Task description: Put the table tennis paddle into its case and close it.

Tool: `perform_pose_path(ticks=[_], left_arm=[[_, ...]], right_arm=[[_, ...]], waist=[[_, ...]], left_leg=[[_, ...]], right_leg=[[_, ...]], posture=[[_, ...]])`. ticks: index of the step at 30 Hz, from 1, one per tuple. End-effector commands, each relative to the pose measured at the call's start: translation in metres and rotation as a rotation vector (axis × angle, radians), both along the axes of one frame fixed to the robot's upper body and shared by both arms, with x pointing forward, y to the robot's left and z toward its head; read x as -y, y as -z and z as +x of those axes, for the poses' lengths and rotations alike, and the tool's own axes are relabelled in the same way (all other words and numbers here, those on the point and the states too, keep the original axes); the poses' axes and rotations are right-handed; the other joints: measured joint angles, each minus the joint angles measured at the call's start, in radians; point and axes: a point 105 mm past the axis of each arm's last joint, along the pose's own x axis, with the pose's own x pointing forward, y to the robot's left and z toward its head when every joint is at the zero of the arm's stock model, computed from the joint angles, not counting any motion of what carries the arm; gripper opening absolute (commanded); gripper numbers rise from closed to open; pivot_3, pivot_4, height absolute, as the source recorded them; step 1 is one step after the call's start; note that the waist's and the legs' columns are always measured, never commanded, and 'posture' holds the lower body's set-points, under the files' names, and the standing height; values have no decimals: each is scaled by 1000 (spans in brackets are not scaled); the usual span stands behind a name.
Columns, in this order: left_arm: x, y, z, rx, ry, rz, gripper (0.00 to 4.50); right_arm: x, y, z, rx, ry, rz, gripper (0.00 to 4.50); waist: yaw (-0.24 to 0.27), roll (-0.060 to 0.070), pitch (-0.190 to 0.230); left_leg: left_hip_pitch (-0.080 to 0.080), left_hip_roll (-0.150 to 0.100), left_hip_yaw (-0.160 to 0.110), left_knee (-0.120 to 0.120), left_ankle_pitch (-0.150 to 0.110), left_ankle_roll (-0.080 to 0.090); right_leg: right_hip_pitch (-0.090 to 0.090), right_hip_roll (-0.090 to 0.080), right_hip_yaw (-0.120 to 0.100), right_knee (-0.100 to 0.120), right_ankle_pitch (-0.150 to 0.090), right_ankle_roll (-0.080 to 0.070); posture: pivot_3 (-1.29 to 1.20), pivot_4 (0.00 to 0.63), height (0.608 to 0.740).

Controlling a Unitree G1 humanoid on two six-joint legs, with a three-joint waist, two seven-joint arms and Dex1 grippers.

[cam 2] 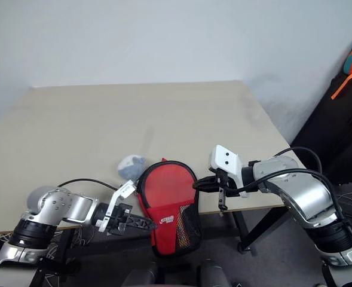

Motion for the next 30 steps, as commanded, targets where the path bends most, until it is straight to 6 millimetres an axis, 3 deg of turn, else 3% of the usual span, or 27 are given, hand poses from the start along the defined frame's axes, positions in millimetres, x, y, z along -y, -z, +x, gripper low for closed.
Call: perform_pose_path(ticks=[1, 5, 10, 16, 21, 30], left_arm=[[-10, -26, 6, 82, -16, -33, 3336], [-36, -49, 3, 169, -62, -12, 4491], [-55, -92, 12, 582, -52, 65, 4491], [-89, -116, 65, 975, -219, 164, 4491], [-104, -109, 92, 1129, -356, 225, 4491], [-92, -82, 107, 1130, -396, 157, 4491]], right_arm=[[-7, -11, 5, 50, -24, 14, 0], [-12, -12, 9, 52, -40, 25, 0], [-24, -16, 20, 61, -48, 61, 0], [-38, -12, 39, 51, -3, 77, 0], [-48, -4, 49, 41, 20, 85, 0], [-61, 1, 57, 37, 48, 119, 0]], waist=[[0, 0, 0], [-1, -2, 2], [-1, -4, 4], [5, -1, 5], [2, -2, 5], [3, -2, 5]], left_leg=[[0, 0, 0, -1, 0, 0], [0, 1, 1, -3, 0, 0], [0, 1, 3, -2, 0, 0], [1, 1, 3, -2, -2, -6], [0, 1, 3, -2, 1, -1], [0, 2, 4, -2, 1, -1]], right_leg=[[0, 0, 0, 0, 0, 0], [-2, 1, 1, 0, 0, 0], [-3, 0, 1, -1, 0, -1], [-2, -2, -1, -1, 2, -4], [-1, 0, -1, -1, 2, -3], [-1, 1, 0, 1, 4, 0]], posture=[[0, 0, 739], [0, 0, 739], [0, 0, 739], [0, 0, 739], [0, 0, 739], [0, 0, 739]])
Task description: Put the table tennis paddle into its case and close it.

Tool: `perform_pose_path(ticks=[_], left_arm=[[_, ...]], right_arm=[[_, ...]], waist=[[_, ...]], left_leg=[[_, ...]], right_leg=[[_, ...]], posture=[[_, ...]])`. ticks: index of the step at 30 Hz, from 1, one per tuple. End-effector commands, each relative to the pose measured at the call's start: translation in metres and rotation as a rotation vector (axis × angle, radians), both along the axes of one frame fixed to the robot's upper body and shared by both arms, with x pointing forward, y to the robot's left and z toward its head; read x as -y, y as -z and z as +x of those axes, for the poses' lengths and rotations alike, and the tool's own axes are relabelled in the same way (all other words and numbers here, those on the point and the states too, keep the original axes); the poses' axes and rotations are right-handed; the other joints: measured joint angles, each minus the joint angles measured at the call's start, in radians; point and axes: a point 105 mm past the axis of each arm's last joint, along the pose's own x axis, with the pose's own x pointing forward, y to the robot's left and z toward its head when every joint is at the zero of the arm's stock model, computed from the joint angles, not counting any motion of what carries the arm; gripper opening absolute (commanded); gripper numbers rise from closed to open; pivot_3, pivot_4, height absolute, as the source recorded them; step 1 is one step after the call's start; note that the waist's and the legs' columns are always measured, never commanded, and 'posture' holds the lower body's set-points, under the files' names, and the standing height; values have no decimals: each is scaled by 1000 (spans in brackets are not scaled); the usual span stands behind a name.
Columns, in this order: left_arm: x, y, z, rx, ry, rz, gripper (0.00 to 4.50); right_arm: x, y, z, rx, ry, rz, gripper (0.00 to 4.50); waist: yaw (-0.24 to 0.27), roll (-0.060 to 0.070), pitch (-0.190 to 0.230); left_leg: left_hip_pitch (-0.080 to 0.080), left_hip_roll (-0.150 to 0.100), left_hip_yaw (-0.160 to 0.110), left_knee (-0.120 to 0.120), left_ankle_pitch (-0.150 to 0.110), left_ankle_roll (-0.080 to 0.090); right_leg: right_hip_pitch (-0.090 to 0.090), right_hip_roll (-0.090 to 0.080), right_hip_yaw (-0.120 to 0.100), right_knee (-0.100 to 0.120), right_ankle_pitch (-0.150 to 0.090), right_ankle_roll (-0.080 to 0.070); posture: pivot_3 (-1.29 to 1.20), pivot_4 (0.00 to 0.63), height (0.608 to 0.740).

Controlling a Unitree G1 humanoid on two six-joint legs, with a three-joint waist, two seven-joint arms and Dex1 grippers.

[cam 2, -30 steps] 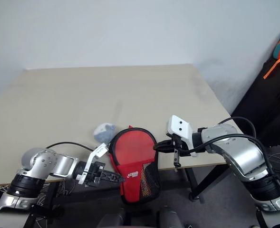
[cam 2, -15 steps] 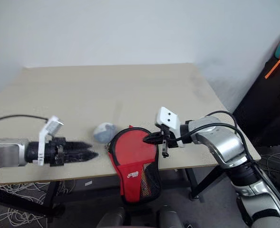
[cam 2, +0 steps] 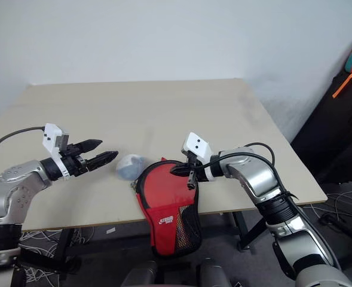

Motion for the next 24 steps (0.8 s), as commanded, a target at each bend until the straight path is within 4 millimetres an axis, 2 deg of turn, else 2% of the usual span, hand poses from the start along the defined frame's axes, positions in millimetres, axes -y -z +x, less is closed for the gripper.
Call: perform_pose_path(ticks=[1, 9, 13, 19, 24], left_arm=[[4, -3, 10, 41, 6, -16, 4491], [12, 8, 33, 39, -25, -87, 4491], [14, 3, 41, 47, -58, -199, 4491], [22, 13, 35, 1, -20, -220, 4491], [20, 31, 32, -58, -34, -208, 4491]], right_arm=[[-6, -11, 9, 62, 15, 20, 0], [-35, 3, 14, 28, 27, 39, 0], [-46, 14, 14, 13, 33, 35, 0], [-58, 25, 15, -13, 50, 39, 0], [-62, 33, 18, -42, 81, 48, 0]], waist=[[0, 0, 0], [-2, 0, 0], [-2, -1, 0], [-5, -1, 0], [-4, -1, 0]], left_leg=[[1, 0, 0, 1, 0, 0], [1, 0, -1, 8, 0, 1], [0, 0, -1, 9, 0, 1], [1, 0, -1, 10, 0, 1], [1, 0, -1, 10, 0, 0]], right_leg=[[1, 0, 0, 1, 0, 0], [2, 1, 0, 6, 1, 1], [1, 1, 0, 9, 1, 2], [0, 1, 0, 13, 0, 2], [0, 1, 0, 13, 0, 2]], posture=[[0, 0, 739], [0, 0, 739], [0, 0, 739], [0, 0, 739], [0, 0, 739]])
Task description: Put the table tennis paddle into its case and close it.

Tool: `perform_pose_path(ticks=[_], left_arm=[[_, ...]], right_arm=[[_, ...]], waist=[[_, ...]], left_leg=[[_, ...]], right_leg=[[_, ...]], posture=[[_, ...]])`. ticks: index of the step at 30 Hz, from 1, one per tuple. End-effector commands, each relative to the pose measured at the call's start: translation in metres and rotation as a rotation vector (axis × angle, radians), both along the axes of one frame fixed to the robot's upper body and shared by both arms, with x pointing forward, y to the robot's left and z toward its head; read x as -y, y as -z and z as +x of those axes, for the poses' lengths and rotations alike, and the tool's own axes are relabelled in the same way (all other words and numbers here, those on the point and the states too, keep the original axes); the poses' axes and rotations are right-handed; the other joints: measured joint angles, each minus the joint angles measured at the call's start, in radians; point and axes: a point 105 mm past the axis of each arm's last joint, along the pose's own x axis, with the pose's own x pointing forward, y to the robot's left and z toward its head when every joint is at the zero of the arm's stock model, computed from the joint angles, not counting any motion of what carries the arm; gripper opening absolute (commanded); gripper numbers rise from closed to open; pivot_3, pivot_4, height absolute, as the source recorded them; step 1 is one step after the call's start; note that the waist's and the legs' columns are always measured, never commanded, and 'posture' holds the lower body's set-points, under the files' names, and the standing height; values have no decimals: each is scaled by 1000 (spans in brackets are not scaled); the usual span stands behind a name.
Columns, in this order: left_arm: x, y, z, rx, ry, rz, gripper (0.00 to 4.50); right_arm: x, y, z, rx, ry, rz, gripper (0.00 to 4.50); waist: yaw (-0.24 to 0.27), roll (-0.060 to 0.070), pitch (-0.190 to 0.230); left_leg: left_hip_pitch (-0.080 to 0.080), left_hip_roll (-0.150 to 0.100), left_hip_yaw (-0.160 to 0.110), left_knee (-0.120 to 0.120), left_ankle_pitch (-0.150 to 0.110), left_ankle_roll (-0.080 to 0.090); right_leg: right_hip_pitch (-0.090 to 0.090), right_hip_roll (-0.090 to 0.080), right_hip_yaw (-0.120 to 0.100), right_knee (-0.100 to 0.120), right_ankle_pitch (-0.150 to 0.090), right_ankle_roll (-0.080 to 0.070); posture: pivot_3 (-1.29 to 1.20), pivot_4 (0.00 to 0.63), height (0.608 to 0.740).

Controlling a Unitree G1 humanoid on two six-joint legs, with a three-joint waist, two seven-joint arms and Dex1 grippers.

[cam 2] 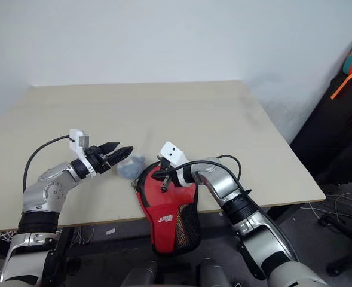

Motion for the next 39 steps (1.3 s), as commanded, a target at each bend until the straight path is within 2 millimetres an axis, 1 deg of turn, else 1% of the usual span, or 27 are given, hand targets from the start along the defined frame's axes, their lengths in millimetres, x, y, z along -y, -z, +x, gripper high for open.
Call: perform_pose_path(ticks=[1, 5, 8, 13, 17, 21, 32, 35, 39], left_arm=[[1, 0, -2, -1, 13, -2, 4491], [5, 11, -5, -34, 23, -7, 4491], [14, 19, -4, -59, 29, -27, 4491], [28, 26, -2, -72, 41, -39, 4491], [33, 26, -2, -75, 43, -44, 4491], [32, 28, -3, -85, 42, -40, 4491], [25, 34, -6, -113, -15, -77, 4491], [22, 38, -8, -123, -34, -85, 3919], [24, 41, -10, -131, -34, -93, 2591]], right_arm=[[-4, -8, 7, 32, 20, 27, 0], [-5, -2, 8, 25, 34, 31, 0], [-4, 7, 8, -1, 49, 43, 0], [-5, 15, 7, 8, 46, 45, 0], [-4, 19, 5, 20, 39, 43, 0], [-3, 22, 4, 46, 31, 46, 0], [-4, 28, 6, 47, 37, 45, 0], [-4, 29, 6, 44, 40, 42, 0], [-4, 30, 6, 39, 44, 35, 0]], waist=[[0, 0, 0], [0, 0, 0], [1, 0, 0], [0, 0, 0], [0, 0, 0], [0, 0, 0], [0, 0, 0], [0, 0, 0], [0, 1, -1]], left_leg=[[0, 0, 0, 0, 0, 0], [0, 0, 0, 0, 0, 0], [0, 0, 0, 0, 0, 0], [0, 0, 0, 0, 0, 0], [0, 0, 0, 0, 0, 0], [0, 0, 0, 0, 0, 0], [1, 0, 0, 0, 0, 0], [1, 0, 0, 0, 0, 0], [1, 0, 0, 0, 0, 0]], right_leg=[[0, 0, 0, 0, 0, 0], [0, 0, 0, 0, 0, 0], [0, 0, 0, 0, 0, 0], [0, 0, 0, 0, 0, 0], [0, 0, 0, 0, 0, 0], [0, 0, 0, 0, 0, 0], [1, 0, 0, 0, 0, 0], [1, 0, 0, 0, 0, 0], [1, 0, 0, 0, 0, 0]], posture=[[0, 0, 739], [0, 0, 739], [0, 0, 739], [0, 0, 739], [0, 0, 739], [0, 0, 739], [0, 0, 739], [0, 0, 739], [0, 0, 739]])
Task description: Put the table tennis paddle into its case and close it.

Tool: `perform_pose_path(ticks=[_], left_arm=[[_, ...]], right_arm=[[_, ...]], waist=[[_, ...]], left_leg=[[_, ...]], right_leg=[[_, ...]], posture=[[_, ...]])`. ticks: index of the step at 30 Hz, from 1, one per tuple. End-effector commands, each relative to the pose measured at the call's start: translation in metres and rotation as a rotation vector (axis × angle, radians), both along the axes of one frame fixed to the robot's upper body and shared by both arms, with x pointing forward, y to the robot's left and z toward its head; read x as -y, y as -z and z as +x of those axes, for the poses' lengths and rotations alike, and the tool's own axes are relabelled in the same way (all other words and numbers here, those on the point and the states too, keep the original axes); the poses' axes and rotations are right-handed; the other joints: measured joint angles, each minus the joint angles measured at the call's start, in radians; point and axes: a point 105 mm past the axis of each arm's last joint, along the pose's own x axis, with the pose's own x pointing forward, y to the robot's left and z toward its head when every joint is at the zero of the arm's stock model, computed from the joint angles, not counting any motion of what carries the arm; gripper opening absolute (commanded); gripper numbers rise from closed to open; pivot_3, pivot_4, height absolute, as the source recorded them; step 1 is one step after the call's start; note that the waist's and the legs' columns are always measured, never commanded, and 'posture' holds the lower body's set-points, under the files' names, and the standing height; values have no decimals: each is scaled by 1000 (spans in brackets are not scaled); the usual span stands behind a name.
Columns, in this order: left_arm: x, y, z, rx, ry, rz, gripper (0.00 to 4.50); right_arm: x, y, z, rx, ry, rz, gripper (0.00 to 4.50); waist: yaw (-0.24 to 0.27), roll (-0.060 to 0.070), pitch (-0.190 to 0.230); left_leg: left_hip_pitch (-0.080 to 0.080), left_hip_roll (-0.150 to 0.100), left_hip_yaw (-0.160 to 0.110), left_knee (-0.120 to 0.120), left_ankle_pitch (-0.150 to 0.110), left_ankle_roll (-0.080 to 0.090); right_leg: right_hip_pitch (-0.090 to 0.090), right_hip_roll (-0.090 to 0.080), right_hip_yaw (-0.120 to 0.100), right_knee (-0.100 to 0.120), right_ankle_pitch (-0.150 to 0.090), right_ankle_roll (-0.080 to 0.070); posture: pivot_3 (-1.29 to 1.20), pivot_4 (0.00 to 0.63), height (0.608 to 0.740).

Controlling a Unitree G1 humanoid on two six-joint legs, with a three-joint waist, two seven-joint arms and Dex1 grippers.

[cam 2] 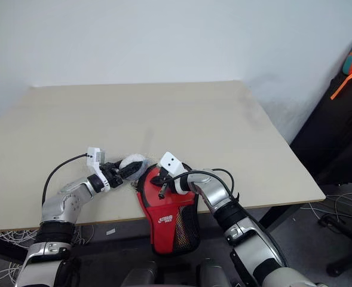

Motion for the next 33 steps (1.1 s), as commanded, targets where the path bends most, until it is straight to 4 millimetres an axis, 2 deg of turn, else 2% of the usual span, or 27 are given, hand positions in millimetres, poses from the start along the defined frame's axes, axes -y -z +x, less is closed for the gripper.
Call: perform_pose_path(ticks=[1, 3, 6, 9, 14, 25, 33], left_arm=[[2, -6, -1, 22, -1, -15, 2297], [3, -6, -1, 20, 0, -18, 1614], [4, -7, -1, 18, 1, -30, 862], [6, -10, -2, 18, 9, -51, 412], [3, -18, 3, 52, -18, -30, 349], [-17, -49, 25, 150, -132, -9, 349], [-14, -57, 39, 180, -148, 8, 349]], right_arm=[[1, -2, 4, 10, 12, -2, 0], [2, 0, 4, 10, 8, -16, 0], [2, 1, 4, 8, 8, -19, 0], [1, 2, 4, 5, 6, -22, 0], [1, 5, 3, -1, 8, -23, 0], [3, 17, 2, -13, 11, -32, 0], [3, 18, 1, -9, 5, -35, 0]], waist=[[0, 0, 0], [0, 0, 0], [0, 1, -1], [0, 1, -1], [0, 0, -1], [0, 0, -1], [0, 0, -1]], left_leg=[[0, 0, 0, 0, 0, 0], [0, 0, 0, 0, 0, 0], [0, 0, 0, 0, 0, 0], [0, 0, 0, 0, 0, 0], [1, 0, 0, 0, 0, 0], [1, 0, 0, 0, 0, 0], [1, 0, 0, 0, 0, 0]], right_leg=[[0, 0, 0, 0, 0, 0], [0, 0, 0, 0, 0, 0], [0, 0, 0, 0, 0, 0], [1, 0, 0, 0, 0, 0], [1, 0, 0, 0, 0, 0], [1, 0, 0, 0, 0, 0], [1, 1, 0, 0, 0, 0]], posture=[[0, 0, 739], [0, 0, 739], [0, 0, 739], [0, 0, 739], [0, 0, 739], [0, 0, 739], [0, 0, 739]])
